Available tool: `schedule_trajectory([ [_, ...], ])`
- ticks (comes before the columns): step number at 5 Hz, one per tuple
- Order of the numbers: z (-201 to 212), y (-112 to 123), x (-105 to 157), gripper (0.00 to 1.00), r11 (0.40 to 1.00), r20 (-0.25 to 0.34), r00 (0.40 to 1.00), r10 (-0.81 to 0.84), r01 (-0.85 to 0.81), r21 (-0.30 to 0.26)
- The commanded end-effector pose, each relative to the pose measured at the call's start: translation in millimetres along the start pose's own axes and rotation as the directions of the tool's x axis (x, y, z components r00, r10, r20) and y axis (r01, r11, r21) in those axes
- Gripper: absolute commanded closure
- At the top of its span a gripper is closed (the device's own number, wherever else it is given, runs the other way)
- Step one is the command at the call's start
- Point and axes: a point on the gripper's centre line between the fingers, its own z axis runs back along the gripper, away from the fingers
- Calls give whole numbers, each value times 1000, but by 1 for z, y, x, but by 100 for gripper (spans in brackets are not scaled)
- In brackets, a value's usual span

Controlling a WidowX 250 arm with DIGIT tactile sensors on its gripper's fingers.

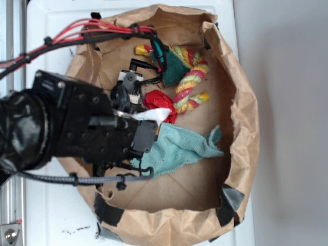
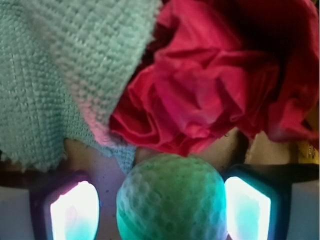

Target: Grab the green ball.

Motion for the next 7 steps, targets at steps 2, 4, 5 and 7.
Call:
schedule_trajectory([
  [2, 8, 1, 6, 100, 1000, 12, 1000, 17, -17, -12],
  [4, 40, 24, 7, 100, 981, -73, 980, 183, -187, -56],
  [5, 63, 45, 2, 100, 949, -146, 949, 280, -296, -106],
  [7, 111, 76, 2, 100, 876, -108, 911, 398, -413, -250],
])
